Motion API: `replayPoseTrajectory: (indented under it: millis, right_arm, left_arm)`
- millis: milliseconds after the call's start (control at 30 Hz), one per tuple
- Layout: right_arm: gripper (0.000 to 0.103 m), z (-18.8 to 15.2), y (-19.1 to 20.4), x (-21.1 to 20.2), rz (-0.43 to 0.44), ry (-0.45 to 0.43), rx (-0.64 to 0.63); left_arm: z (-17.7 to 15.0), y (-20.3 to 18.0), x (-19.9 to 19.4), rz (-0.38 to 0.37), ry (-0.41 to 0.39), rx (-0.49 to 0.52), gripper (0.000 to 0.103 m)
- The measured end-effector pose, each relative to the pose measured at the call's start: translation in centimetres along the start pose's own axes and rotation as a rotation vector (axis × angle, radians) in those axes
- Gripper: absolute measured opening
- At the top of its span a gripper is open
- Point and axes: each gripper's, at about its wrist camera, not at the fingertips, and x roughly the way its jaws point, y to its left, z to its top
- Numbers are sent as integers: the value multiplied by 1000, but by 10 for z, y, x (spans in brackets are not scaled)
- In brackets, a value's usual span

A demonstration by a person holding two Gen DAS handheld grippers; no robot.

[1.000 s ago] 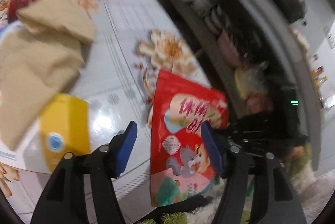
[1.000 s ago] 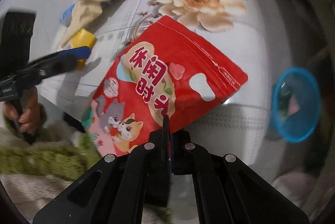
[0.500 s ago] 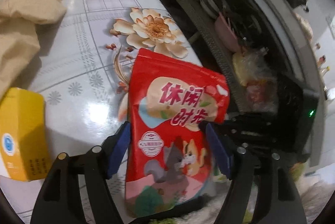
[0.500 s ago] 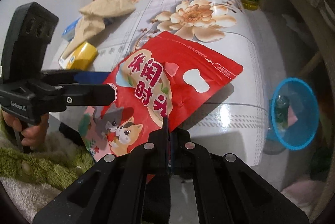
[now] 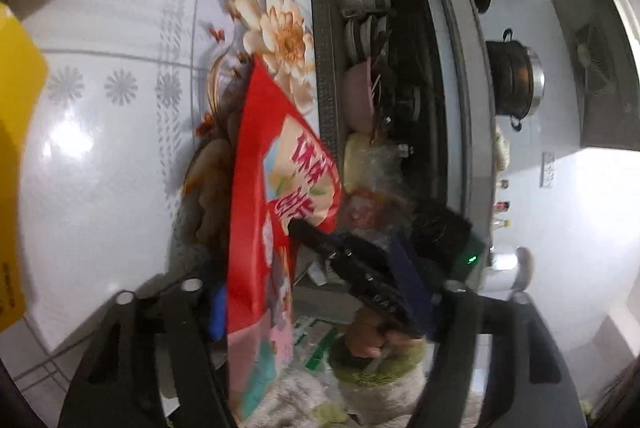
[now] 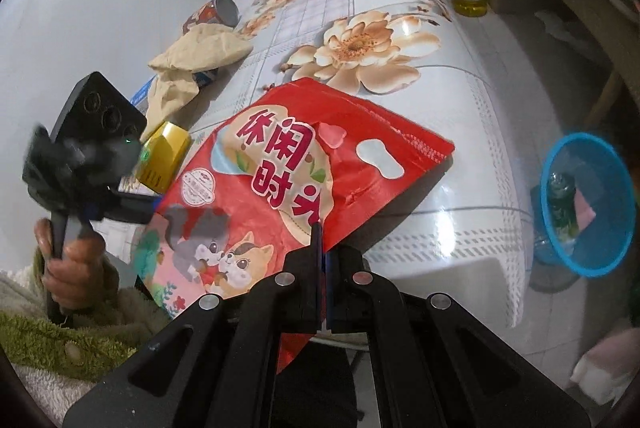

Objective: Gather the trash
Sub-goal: 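Grasp the red snack bag with the left gripper while the right gripper releases it, then grasp the red milk can with the right gripper while the left gripper holds the bag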

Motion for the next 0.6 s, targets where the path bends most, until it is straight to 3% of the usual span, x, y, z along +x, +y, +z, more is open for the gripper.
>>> replayPoseTrajectory:
  millis: [133, 233, 333, 433, 500, 600]
  right_arm:
    - [0, 3, 3, 5, 20, 0, -2]
    - [0, 7, 4, 10, 48, 5, 12]
    - [4, 14, 10, 12, 50, 10, 2]
    - [17, 22, 16, 11, 25, 13, -14]
    - [33, 30, 14, 7, -1, 19, -10]
    - [47, 46, 8, -6, -51, 13, -13]
  left_arm:
    - [0, -13, 4, 85, -12, 73, 38]
    - [2, -22, 6, 237, -21, 166, 19]
    - [-6, -34, 9, 358, -31, 267, 7]
    - [-12, -40, 8, 421, -53, 340, 5]
    - [-15, -38, 6, 432, -62, 352, 5]
    - [-15, -35, 2, 436, -78, 358, 5]
